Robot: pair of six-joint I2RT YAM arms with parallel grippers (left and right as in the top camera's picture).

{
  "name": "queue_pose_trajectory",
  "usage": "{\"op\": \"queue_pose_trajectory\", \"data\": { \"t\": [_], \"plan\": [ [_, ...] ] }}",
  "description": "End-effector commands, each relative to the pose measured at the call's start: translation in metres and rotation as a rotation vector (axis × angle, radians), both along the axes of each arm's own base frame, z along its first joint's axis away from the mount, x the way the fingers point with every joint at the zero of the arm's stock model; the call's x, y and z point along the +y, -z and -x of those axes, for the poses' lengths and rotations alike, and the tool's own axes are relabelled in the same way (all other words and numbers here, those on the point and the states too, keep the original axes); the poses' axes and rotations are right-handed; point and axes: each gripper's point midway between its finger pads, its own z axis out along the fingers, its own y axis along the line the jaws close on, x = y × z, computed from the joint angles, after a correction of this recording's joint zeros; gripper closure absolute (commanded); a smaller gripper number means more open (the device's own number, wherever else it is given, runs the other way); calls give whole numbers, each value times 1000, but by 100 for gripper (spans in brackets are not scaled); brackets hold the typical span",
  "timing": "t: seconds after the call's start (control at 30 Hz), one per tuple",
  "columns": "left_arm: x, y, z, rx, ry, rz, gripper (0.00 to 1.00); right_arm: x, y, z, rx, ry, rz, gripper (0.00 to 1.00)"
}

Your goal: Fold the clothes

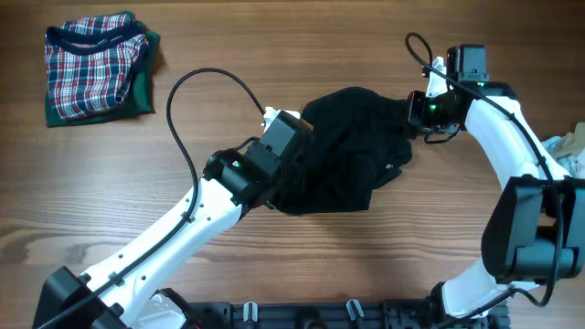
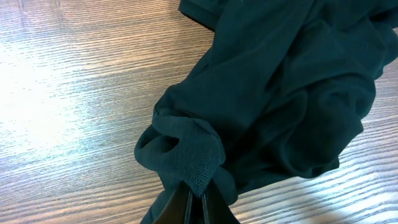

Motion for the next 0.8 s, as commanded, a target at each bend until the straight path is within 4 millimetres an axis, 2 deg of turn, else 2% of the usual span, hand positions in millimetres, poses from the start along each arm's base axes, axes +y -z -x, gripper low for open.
{"op": "queue_pose_trajectory", "data": {
  "t": [0.0, 0.07, 0.13, 0.2, 0.23, 0.27, 0.33, 0.37, 0.43, 0.47, 0.57, 0.67, 0.77],
  "plan": [
    [0, -7, -7, -23, -21, 7, 96, -1, 7, -7, -19, -9, 5, 92],
    [-1, -7, -8, -26, -22, 10, 96, 9, 1, -14, -58, -35, -47, 96],
    [-1, -10, -8, -25, -52, 33, 96, 18, -22, -25, -120, -74, -91, 96],
    [2, -30, -12, -73, -74, 82, 93, 22, -81, -37, -229, -94, -111, 96],
    [8, -40, -17, -100, -93, 105, 86, 25, -109, -39, -282, -104, -120, 96],
    [23, -60, -23, -150, -135, 142, 60, 28, -159, -35, -364, -119, -127, 96],
    [43, -82, -28, -204, -188, 179, 42, 28, -212, -22, -453, -127, -116, 96],
    [49, -89, -29, -221, -203, 189, 34, 29, -232, -15, -488, -132, -116, 96],
    [54, -98, -28, -244, -214, 205, 26, 37, -267, 7, -562, -162, -144, 96],
    [52, -100, -27, -243, -205, 216, 22, 40, -279, 18, -584, -176, -158, 96],
    [48, -101, -26, -239, -191, 234, 20, 47, -290, 47, -568, -197, -191, 96],
    [45, -110, -32, -275, -190, 262, 20, 56, -278, 66, -496, -234, -191, 96],
    [43, -113, -35, -291, -190, 274, 20, 87, -268, 74, -463, -331, -177, 96]
  ]
}}
